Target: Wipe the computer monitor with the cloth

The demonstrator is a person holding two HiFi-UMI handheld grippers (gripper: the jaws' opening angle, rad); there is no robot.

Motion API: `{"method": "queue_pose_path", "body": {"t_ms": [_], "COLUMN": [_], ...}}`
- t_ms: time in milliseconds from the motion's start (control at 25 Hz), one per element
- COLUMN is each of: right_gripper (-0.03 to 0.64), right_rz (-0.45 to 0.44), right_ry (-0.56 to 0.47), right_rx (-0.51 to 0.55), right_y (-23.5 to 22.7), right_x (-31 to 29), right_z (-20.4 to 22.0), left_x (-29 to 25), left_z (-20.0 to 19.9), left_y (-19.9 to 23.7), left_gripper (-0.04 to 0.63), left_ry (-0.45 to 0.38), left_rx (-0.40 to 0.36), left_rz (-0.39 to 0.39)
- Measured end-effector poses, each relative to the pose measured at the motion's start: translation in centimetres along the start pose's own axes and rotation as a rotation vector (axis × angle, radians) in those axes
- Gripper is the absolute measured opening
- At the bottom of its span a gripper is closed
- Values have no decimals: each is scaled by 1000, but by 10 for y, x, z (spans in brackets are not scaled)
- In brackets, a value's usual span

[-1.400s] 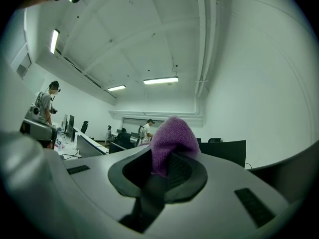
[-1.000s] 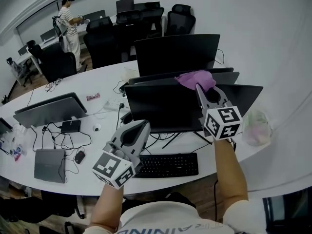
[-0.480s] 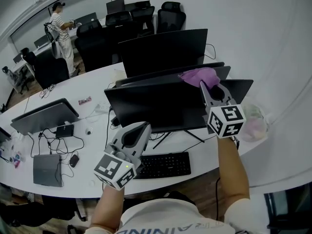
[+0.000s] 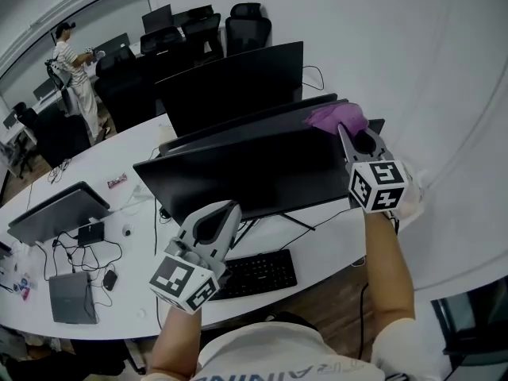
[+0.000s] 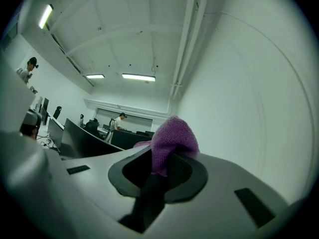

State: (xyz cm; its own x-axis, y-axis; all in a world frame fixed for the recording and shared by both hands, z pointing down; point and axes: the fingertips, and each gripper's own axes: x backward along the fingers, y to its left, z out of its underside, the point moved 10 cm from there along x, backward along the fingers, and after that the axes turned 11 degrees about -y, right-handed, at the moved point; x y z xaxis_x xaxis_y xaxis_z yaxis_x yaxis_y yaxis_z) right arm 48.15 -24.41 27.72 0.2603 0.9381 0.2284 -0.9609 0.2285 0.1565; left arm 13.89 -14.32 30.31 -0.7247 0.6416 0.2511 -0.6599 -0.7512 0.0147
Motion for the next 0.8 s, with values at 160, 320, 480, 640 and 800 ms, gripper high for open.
{"method": "queue_pose_path", "body": {"t_ms": [160,320,480,640,800], "right_gripper": [64,64,64,64,64], "right_rz": [44,74,95,125,153], "right_ry": [-2,-8,-3,8,16], "right_rx": [3,8,33,40,15], "right_y": [-29,-51,-67,-84,-99], "right_x": [9,13,18,19,24], "right_z": [1,5,7,8,8], "left_x": [-16,-30,-41,-46,-47], "left_z": [4,8,12,18,25], "left_y": [-6,-9,-12,-12,-9], "left_gripper": [9,9,9,9,9], "left_ry": [7,24,27,36,44], "left_rx": [13,8,6,13,24], "left_rz": [29,51,76,91,98]}}
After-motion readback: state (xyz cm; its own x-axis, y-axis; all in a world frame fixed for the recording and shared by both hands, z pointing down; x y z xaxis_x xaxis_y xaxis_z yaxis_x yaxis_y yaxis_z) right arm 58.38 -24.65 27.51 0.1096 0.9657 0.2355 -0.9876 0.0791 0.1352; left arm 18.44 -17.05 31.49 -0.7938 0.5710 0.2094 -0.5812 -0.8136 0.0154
